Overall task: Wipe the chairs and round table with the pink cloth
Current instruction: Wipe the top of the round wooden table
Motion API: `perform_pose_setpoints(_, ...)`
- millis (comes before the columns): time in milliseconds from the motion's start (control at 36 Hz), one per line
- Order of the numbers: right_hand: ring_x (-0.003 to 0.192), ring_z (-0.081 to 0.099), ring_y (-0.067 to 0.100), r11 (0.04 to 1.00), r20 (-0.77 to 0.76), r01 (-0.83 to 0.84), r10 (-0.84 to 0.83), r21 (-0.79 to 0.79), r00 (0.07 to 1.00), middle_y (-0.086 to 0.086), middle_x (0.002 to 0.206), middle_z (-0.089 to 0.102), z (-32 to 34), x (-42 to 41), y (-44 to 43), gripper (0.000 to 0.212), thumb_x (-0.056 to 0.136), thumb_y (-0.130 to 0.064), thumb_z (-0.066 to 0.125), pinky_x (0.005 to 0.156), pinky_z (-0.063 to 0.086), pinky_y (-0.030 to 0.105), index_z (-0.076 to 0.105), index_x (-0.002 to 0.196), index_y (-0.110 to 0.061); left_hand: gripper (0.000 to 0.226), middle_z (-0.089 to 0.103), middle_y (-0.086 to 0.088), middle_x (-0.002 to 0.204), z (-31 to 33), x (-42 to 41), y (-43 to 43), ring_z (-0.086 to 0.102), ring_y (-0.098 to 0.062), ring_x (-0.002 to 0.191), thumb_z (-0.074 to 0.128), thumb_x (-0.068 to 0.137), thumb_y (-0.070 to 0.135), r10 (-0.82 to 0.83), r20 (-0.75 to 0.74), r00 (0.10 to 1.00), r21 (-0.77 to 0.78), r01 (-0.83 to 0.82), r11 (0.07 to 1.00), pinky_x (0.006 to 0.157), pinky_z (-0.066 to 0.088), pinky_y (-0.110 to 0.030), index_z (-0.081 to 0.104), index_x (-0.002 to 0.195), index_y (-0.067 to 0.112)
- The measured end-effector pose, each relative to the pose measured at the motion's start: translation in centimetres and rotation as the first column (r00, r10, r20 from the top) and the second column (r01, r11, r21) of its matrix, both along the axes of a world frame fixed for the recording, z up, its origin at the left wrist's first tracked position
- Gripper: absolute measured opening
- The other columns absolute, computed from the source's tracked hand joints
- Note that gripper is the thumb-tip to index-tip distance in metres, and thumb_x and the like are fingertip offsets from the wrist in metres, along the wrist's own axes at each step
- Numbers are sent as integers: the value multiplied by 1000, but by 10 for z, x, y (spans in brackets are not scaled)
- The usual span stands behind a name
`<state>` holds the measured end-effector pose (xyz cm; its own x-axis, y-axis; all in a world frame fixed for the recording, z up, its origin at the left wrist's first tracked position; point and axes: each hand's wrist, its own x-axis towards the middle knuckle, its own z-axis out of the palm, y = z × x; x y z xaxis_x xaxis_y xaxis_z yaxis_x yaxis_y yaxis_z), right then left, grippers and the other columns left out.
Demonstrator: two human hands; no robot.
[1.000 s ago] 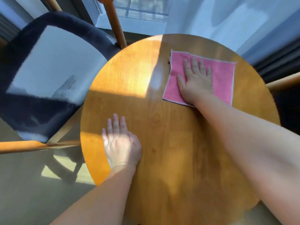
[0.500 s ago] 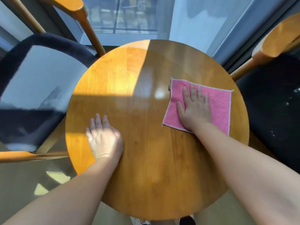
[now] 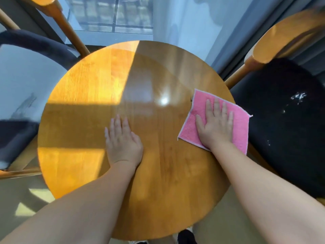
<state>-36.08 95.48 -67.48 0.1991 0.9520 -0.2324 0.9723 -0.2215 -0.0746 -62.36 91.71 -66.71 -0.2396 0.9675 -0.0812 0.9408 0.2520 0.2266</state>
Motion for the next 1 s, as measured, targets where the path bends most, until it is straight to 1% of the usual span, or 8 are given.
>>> perform_pose_setpoints(139,149,-4,32,996,49,80,-79,-27,996,6,164,-2,-1,18,13,80,88,-66,3,118,-6,53,3,156,-24,61,28,-10,152,1,1,-1,17,-23,142,27,85,28,6,-23,1000,-28,-7,1000,116,2,-38,36,142,7)
perform_pose_setpoints(222,148,-1,37,989,43,145,-144,-30,989,9,164,-2,-2,17,31,81,88,-65,5,117,2,56,2,156,-21,61,28,-10,152,1,1,0,17,-23,142,27,86,29,10,-39,999,-40,-12,999,116,1,-37,37,142,7)
perform_pose_setpoints(306,146,7,42,984,51,176,-174,-29,983,15,162,1,-1,13,48,82,88,-62,8,115,9,57,4,155,-16,61,27,-11,152,2,2,2,16,-24,142,27,86,28,6,-51,999,-58,-9,998,116,1,-38,36,142,6)
perform_pose_setpoints(417,144,10,45,984,62,175,-173,-18,983,20,161,4,-1,1,78,81,90,-60,14,115,8,60,6,155,-12,61,27,-12,152,3,3,2,17,-25,142,27,86,27,14,-60,998,-81,-19,997,116,1,-39,37,142,5)
perform_pose_setpoints(556,146,4,45,993,49,115,-115,-6,992,20,161,1,-3,-20,126,78,93,-58,18,116,-1,60,5,155,-12,60,29,-12,151,4,2,3,19,-25,142,28,86,28,13,-62,998,-113,-20,993,115,6,-42,38,141,6)
perform_pose_setpoints(695,145,8,45,999,54,51,-52,3,997,20,161,7,-5,-39,167,79,91,-58,17,116,-1,61,6,155,-12,62,28,-12,152,9,1,3,21,-26,142,26,85,29,5,-39,999,-147,-11,989,115,8,-42,38,141,5)
perform_pose_setpoints(917,142,16,45,997,65,-67,64,40,996,22,157,17,-8,-67,210,81,90,-58,16,114,4,62,12,154,-9,60,31,-13,150,12,1,5,25,-27,140,26,86,29,-10,-11,1000,-196,8,981,113,11,-45,40,139,5)
perform_pose_setpoints(1000,138,23,45,991,83,-117,112,59,990,23,153,25,-7,-80,224,82,88,-59,14,113,10,62,17,153,-8,60,33,-15,148,13,0,5,27,-29,139,28,85,28,-16,5,1000,-186,16,982,111,14,-46,43,137,4)
